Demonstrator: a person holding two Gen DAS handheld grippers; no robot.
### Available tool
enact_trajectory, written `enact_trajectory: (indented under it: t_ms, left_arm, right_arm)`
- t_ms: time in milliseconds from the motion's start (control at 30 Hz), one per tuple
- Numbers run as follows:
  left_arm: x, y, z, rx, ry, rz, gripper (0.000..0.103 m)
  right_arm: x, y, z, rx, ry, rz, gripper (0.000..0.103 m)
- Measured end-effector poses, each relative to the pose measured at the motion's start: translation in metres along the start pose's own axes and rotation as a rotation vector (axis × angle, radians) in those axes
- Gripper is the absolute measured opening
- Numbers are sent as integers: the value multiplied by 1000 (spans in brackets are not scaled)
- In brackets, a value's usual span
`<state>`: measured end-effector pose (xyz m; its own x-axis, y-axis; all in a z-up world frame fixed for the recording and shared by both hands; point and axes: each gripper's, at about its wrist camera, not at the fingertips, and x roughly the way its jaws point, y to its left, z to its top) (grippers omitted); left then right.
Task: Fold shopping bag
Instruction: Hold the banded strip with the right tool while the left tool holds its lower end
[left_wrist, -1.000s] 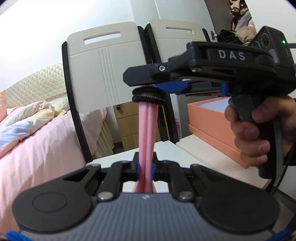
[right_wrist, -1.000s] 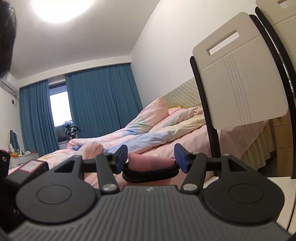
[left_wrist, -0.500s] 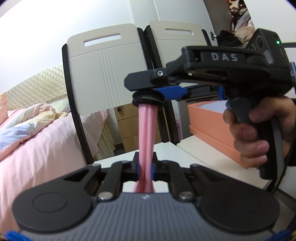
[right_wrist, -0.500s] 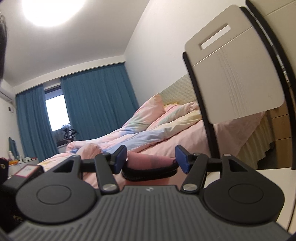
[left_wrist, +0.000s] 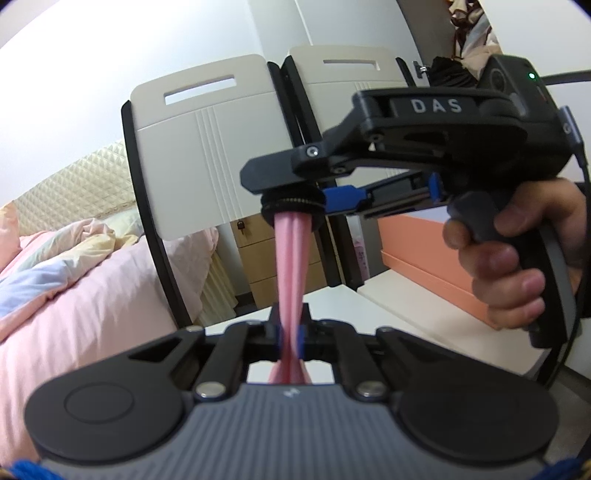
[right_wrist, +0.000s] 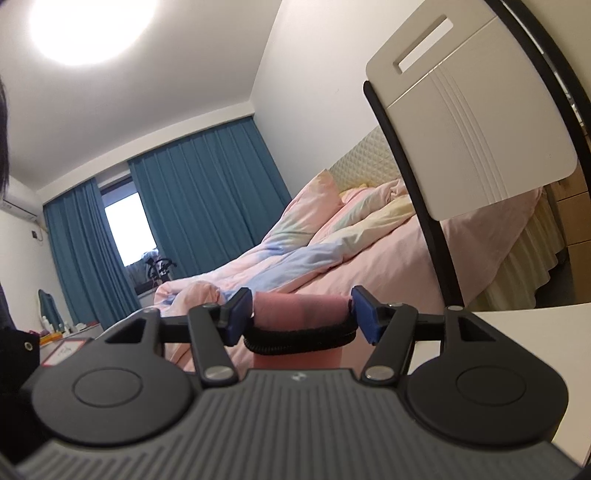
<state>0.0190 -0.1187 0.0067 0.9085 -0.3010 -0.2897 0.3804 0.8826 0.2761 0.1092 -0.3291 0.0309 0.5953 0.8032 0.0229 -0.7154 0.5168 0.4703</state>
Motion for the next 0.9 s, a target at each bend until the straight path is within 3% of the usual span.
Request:
enact_trajectory:
  t_ms: [200, 267, 333, 567, 700, 800, 900]
  left_arm:
    - [1, 2, 0, -5, 0, 10, 9]
    - [2, 2, 0, 0, -8, 18, 12]
    - [4, 3, -1, -5, -2, 20, 23]
    - [8, 8, -2, -32, 20, 18, 33]
    - [5, 11, -2, -64, 4, 0, 19]
    - [4, 11, -2, -78, 5, -5, 16]
    - [3, 11, -2, -81, 9, -10, 15]
  right_arm:
    - [15, 5, -13, 6, 107, -1, 58]
    - [14, 1, -12, 46, 96, 5, 53]
    - [10, 3, -9, 28, 64, -11, 53]
    - [-9, -5, 8, 58, -44, -23, 52]
    - [-17, -12, 12, 91, -85, -30, 53]
    - [-17, -9, 10, 97, -96, -22, 53]
    - [-8, -7, 5, 103, -47, -18, 54]
